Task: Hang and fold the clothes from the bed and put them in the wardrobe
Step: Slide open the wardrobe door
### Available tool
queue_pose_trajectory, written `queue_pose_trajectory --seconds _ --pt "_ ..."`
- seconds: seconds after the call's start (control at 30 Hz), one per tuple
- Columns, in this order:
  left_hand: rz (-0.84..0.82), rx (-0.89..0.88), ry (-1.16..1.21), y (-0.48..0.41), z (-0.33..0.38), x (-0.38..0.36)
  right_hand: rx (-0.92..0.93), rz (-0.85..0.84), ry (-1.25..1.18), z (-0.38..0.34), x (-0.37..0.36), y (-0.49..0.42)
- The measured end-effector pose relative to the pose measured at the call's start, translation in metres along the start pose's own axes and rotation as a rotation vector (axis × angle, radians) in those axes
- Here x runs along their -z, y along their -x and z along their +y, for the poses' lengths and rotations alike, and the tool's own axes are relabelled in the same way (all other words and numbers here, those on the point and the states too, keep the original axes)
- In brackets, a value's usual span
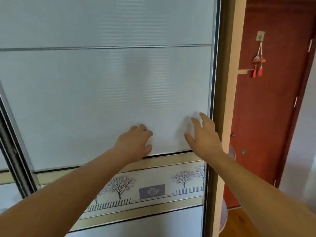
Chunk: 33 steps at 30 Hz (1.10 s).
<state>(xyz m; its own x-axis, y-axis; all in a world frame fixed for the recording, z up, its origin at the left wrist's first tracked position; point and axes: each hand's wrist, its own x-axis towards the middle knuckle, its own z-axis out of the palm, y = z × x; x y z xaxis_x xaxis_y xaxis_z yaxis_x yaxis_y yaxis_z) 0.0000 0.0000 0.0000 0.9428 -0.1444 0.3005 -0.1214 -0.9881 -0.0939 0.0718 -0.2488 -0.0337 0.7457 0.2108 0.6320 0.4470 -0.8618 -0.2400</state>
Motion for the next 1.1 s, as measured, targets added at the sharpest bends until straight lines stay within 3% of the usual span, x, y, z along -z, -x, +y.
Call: queue_pose_trajectory --seconds 0.13,0.33,0.47,0.7,1.1 --pt "0.32 -0.19 -0.174 -0.028 0.009 0.002 -0.2 0.102 -0.19 0.016 -0.001 -0.012" --pt "0.409 -0.212 -0.36 -0.079 0.022 0.009 -0.436 -0.035 -0.595 0.036 -0.012 -0.033" --pt "0.428 -0.169 -0.49 -0.094 0.019 -0.003 -0.495 0.086 -0.748 0.038 -0.02 -0.039" --pt "0.487 -0.165 -0.552 -0.091 -0.009 -0.021 -0.466 0.148 -0.707 0.037 -0.028 -0.033" --pt "0.546 -0.165 -0.583 -0.043 -0.104 -0.019 -0.302 -0.023 -0.701 -0.022 -0.071 -0.048"
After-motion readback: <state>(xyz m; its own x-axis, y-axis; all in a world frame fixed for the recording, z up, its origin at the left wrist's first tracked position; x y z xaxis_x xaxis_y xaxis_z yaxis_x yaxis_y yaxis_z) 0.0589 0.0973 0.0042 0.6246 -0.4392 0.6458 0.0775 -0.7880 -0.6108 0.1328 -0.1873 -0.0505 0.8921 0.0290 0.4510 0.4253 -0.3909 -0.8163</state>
